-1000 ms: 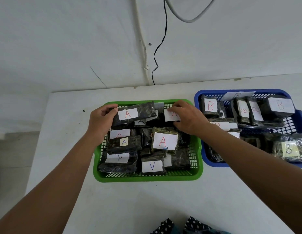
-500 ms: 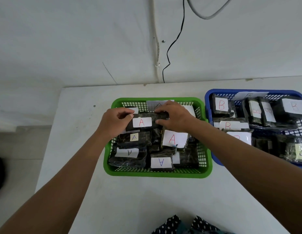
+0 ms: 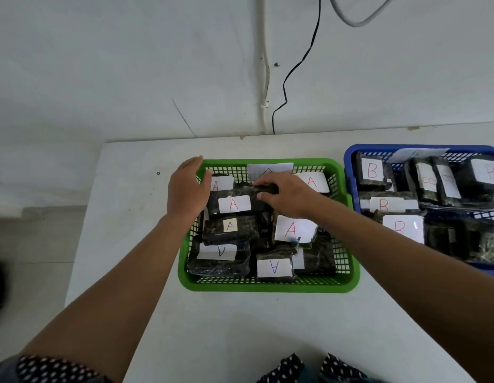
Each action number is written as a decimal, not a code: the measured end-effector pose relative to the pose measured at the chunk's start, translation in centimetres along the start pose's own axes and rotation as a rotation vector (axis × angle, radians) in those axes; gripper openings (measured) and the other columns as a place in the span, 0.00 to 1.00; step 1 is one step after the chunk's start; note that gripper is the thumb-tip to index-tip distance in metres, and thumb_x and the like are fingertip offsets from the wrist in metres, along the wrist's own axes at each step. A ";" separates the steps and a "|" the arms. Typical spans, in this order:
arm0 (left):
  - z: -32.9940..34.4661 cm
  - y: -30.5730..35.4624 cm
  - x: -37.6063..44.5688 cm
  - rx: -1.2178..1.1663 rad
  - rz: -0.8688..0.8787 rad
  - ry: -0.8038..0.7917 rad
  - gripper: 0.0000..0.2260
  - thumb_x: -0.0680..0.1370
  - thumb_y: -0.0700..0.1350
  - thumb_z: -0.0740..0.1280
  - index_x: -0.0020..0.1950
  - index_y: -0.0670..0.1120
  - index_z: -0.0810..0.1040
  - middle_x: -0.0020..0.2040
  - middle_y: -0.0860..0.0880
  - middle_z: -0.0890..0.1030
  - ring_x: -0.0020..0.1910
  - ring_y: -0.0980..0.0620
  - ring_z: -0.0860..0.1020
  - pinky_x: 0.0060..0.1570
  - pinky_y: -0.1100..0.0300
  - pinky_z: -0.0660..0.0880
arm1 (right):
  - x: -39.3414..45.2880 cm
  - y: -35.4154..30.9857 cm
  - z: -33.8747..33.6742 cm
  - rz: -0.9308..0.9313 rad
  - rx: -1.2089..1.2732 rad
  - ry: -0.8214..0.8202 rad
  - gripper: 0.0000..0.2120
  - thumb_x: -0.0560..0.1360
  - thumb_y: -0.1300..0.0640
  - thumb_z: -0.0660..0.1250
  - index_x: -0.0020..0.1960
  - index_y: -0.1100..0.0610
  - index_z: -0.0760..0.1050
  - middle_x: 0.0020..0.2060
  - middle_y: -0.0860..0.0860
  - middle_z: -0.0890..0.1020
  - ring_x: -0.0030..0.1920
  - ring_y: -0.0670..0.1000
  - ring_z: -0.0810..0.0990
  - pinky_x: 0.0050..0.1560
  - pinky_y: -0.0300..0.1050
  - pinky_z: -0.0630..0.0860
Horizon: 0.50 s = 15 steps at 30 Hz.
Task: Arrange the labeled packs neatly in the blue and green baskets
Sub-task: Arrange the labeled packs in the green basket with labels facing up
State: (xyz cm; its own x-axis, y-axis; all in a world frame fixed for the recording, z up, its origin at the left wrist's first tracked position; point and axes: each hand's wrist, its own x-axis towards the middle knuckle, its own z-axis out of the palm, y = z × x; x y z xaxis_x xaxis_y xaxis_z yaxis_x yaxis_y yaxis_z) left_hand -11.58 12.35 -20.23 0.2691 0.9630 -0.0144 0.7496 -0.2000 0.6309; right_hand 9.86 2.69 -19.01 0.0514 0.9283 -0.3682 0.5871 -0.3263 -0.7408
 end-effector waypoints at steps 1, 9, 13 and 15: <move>-0.1 0.1 0.8 0.000 0.001 -0.008 0.20 0.81 0.48 0.65 0.71 0.42 0.74 0.69 0.45 0.76 0.69 0.49 0.73 0.69 0.59 0.65 | 0.1 -0.1 0.4 0.009 0.002 0.021 0.15 0.79 0.54 0.69 0.66 0.52 0.78 0.56 0.48 0.80 0.52 0.46 0.76 0.51 0.34 0.69; -0.5 -1.4 3.9 -0.113 -0.065 -0.088 0.15 0.76 0.53 0.72 0.61 0.50 0.83 0.58 0.49 0.84 0.53 0.59 0.77 0.49 0.75 0.70 | 1.6 -0.5 2.0 0.061 0.080 0.168 0.16 0.77 0.54 0.71 0.65 0.53 0.80 0.59 0.49 0.83 0.54 0.46 0.79 0.55 0.33 0.72; -0.2 -1.5 3.7 -0.179 -0.060 -0.061 0.15 0.76 0.53 0.72 0.60 0.50 0.84 0.56 0.50 0.85 0.54 0.55 0.81 0.59 0.56 0.78 | 2.5 -1.4 2.8 0.052 0.013 0.176 0.16 0.78 0.53 0.70 0.65 0.53 0.80 0.58 0.50 0.83 0.51 0.45 0.78 0.52 0.33 0.69; -0.1 -1.4 3.5 -0.165 -0.030 -0.041 0.15 0.76 0.52 0.72 0.60 0.49 0.84 0.56 0.50 0.85 0.54 0.57 0.80 0.60 0.59 0.76 | 2.7 -1.7 3.0 0.061 0.001 0.199 0.16 0.78 0.53 0.70 0.65 0.52 0.80 0.58 0.50 0.83 0.51 0.45 0.78 0.53 0.34 0.70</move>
State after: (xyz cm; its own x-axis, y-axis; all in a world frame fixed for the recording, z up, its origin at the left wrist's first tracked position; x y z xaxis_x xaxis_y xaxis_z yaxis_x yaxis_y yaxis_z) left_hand -11.74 16.03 -21.05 0.2746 0.9594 -0.0646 0.6494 -0.1355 0.7483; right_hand 6.58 5.19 -20.44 0.2453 0.9235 -0.2947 0.5773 -0.3834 -0.7209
